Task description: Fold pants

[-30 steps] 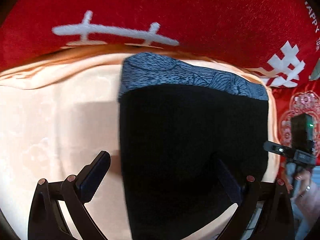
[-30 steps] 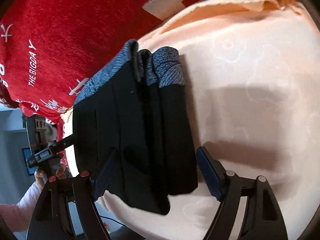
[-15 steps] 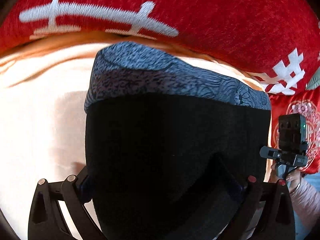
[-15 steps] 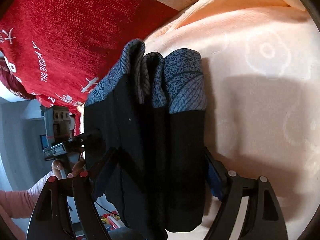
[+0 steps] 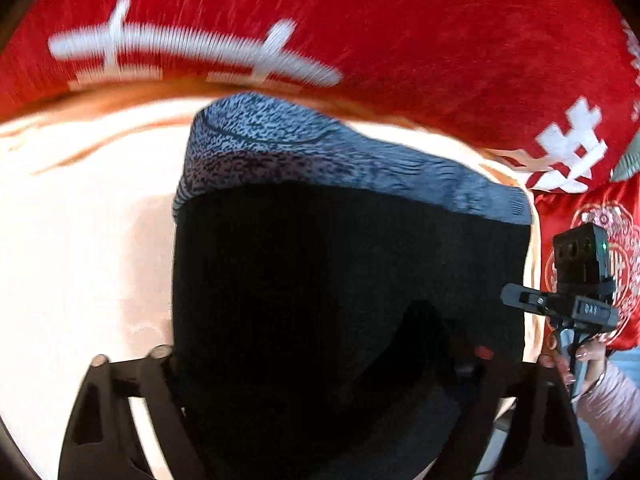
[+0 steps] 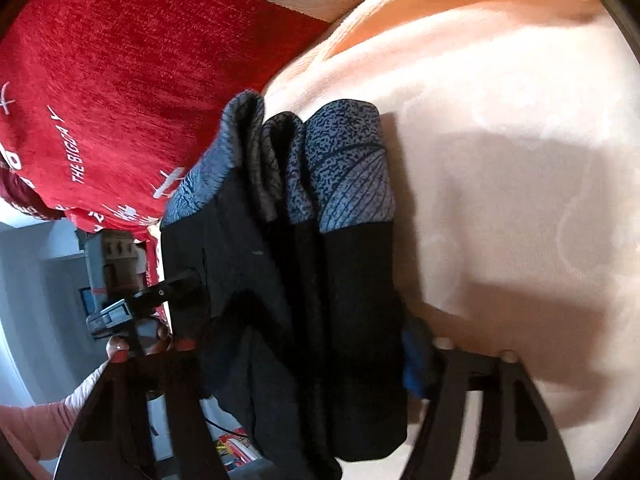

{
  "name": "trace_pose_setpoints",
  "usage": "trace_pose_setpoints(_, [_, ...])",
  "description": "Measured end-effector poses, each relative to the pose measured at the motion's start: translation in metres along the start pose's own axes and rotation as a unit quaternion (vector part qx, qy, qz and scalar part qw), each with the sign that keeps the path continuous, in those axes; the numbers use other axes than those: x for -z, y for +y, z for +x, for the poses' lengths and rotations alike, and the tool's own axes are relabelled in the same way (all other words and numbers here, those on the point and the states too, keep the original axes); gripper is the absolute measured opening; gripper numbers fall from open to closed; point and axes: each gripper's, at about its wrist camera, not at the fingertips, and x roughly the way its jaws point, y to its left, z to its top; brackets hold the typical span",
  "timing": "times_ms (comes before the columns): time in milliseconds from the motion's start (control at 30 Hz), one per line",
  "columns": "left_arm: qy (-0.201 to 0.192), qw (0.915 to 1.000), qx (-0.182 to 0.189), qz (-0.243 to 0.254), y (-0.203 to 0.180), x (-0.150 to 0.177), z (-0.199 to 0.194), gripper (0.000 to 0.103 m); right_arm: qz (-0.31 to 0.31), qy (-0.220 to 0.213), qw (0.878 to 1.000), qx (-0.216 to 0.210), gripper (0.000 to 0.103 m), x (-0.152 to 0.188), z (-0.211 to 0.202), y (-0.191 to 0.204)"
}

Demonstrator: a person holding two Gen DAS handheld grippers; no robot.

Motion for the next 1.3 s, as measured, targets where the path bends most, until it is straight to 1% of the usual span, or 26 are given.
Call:
trace_pose_setpoints(33, [-0.009, 1.0, -0.003, 0.004, -0.004, 0.003, -0.005, 0.077, 0.004, -0.003, 1.0, -0.002, 0.059, 0.002, -0.002, 0.001])
trace_pose_setpoints(100, [-0.02, 0.9998, -0.005, 0.004, -0.007, 0.007, -0.015, 0.069, 0.005, -0.009, 1.0, -0.002, 0.051, 0.005, -0.003, 0.004])
trace_pose_setpoints(167, [-0.027, 0.9996, -0.001, 0.005, -0.009, 0.011, -0.025, 0.065, 0.005, -0.016, 1.0, -0.006, 0.047, 0.007, -0.007, 0.008])
trace_pose_setpoints(200, [-0.028, 0.9996, 0.0, 0.008, -0.011, 0.013, -0.03, 0.064, 0.008, -0.021, 1.0, -0.014, 0.043, 0.01, -0.011, 0.01])
trace_pose_setpoints(267, [-0.031, 0.9994, 0.002, 0.015, -0.014, 0.018, -0.04, 0.064, 0.02, -0.028, 0.999, -0.034, 0.04, 0.015, -0.018, 0.012])
trace_pose_setpoints(467, [-0.033, 0.9991, -0.009, 0.025, -0.021, 0.043, -0.071, 0.064, 0.013, -0.017, 0.999, -0.045, 0.04, 0.039, -0.028, 0.035])
trace_pose_setpoints(667, [-0.03, 0.9991, -0.022, 0.02, -0.018, 0.082, -0.092, 0.064, 0.016, -0.011, 0.998, -0.057, 0.04, 0.08, -0.03, 0.053])
trace_pose_setpoints(800, [-0.018, 0.9995, -0.024, 0.008, -0.011, 0.109, -0.088, 0.064, 0.014, -0.003, 0.999, -0.053, 0.04, 0.109, -0.024, 0.053])
trace_pose_setpoints(867, [-0.014, 0.9995, -0.028, 0.007, -0.007, 0.116, -0.079, 0.065, 0.015, 0.0, 0.999, -0.049, 0.04, 0.119, -0.02, 0.048])
trace_pose_setpoints(967, [-0.005, 0.9991, -0.04, 0.014, 0.005, 0.125, -0.059, 0.065, 0.022, 0.005, 0.999, -0.037, 0.04, 0.13, -0.002, 0.039])
trace_pose_setpoints(1033, [-0.005, 0.9993, -0.038, 0.001, 0.017, 0.128, -0.051, 0.072, 0.021, 0.01, 0.999, -0.022, 0.04, 0.131, 0.01, 0.035])
trace_pose_setpoints(1100, [-0.019, 0.9986, -0.05, -0.001, 0.024, 0.128, -0.051, 0.087, 0.013, 0.007, 1.0, -0.009, 0.043, 0.129, 0.016, 0.031])
trace_pose_setpoints(1167, [-0.017, 0.9982, -0.057, 0.001, 0.023, 0.126, -0.048, 0.089, 0.005, 0.005, 1.0, -0.008, 0.047, 0.13, 0.016, 0.026])
trace_pose_setpoints(1200, [-0.015, 0.9981, -0.059, 0.0, 0.021, 0.124, -0.046, 0.091, 0.002, 0.005, 1.0, 0.001, 0.051, 0.13, 0.017, 0.026])
trace_pose_setpoints(1233, [-0.013, 0.9974, -0.071, 0.0, 0.02, 0.123, -0.045, 0.097, -0.001, 0.005, 1.0, 0.011, 0.052, 0.13, 0.02, 0.027])
trace_pose_setpoints(1300, [-0.014, 0.9961, -0.087, 0.002, 0.02, 0.122, -0.048, 0.097, 0.003, 0.007, 1.0, 0.026, 0.056, 0.127, 0.023, 0.03])
